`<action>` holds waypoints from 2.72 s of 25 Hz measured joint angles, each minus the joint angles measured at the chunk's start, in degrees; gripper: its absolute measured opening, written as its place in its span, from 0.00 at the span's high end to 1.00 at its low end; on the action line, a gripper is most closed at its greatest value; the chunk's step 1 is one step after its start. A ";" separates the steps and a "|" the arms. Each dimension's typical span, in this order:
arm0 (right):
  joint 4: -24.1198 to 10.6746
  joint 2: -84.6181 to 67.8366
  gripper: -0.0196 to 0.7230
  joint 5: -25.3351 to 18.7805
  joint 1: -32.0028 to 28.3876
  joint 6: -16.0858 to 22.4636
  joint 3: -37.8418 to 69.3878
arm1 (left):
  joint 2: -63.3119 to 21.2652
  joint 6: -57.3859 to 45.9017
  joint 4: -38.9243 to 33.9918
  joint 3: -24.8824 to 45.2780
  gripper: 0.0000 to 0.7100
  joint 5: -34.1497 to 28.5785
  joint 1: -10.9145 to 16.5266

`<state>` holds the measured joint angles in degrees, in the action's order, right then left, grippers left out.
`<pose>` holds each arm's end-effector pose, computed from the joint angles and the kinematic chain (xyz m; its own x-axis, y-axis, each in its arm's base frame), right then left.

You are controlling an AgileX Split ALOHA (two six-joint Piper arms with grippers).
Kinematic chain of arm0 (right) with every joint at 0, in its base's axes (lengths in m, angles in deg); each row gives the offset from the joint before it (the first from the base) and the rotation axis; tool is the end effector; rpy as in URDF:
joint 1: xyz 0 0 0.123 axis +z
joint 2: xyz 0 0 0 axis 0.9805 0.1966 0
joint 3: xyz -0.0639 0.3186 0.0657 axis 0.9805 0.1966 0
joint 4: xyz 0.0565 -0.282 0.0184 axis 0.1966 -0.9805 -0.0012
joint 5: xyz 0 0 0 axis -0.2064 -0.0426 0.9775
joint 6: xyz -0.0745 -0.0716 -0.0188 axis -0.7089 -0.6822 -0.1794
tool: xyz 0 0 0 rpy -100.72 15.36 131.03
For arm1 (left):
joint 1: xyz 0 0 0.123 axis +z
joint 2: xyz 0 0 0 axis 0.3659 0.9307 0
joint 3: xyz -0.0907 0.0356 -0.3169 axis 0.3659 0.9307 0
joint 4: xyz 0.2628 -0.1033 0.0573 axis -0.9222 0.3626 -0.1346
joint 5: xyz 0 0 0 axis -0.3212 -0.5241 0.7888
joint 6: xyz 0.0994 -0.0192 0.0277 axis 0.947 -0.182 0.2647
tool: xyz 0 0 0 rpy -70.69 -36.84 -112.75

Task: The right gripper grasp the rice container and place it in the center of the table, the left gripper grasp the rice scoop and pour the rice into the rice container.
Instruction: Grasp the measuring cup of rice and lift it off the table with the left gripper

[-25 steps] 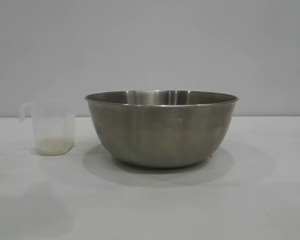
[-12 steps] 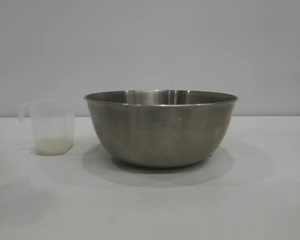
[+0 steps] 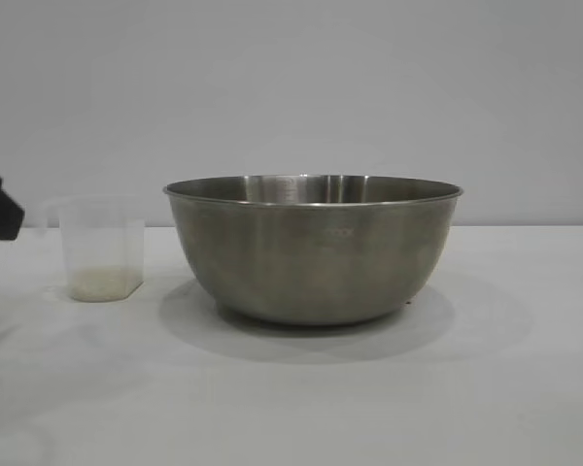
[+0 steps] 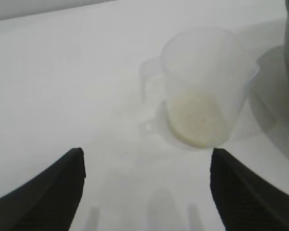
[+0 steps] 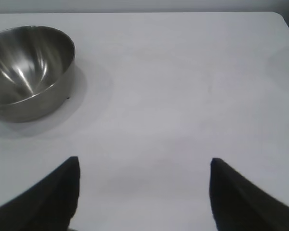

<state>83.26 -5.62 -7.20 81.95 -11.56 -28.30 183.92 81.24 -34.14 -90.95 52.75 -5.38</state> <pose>-0.0125 0.0082 0.2780 -0.5179 -0.0318 -0.8549 -0.1314 0.9904 0.0428 0.2415 -0.0881 0.1117 -0.3178 0.1562 -0.9352 0.1881 0.9771 0.0993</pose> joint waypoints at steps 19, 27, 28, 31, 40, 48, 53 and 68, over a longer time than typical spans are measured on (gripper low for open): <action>0.00 0.00 0.33 0.00 0.00 0.00 0.00 | 3.34 3.92 7.66 -5.93 0.29 0.00 0.00; 0.00 0.00 0.33 0.00 0.00 0.00 0.00 | 5.11 6.18 8.74 -7.52 0.29 0.01 0.00; 0.00 0.00 0.33 0.00 0.00 0.00 0.00 | 5.42 6.76 8.74 -7.82 0.29 0.01 0.00; 0.00 0.00 0.33 0.00 0.00 0.00 0.00 | 6.55 7.16 8.74 -8.79 0.29 -0.10 0.26; 0.00 0.00 0.33 0.00 0.00 0.00 0.00 | 8.31 5.30 2.66 -11.04 0.29 -0.10 5.99; 0.00 0.00 0.33 0.00 0.00 0.00 0.00 | 8.33 5.18 0.97 -10.91 0.29 -0.10 6.53; 0.00 0.00 0.33 0.00 0.00 0.00 0.00 | 8.59 5.18 -1.64 -10.54 0.29 -0.10 6.53; 0.00 0.00 0.33 0.00 0.00 0.00 0.00 | 12.70 5.18 -2.88 -12.80 0.29 0.01 6.53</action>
<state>83.26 -5.62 -7.20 81.95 -11.56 -28.30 196.63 86.43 -37.02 -103.74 52.76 1.15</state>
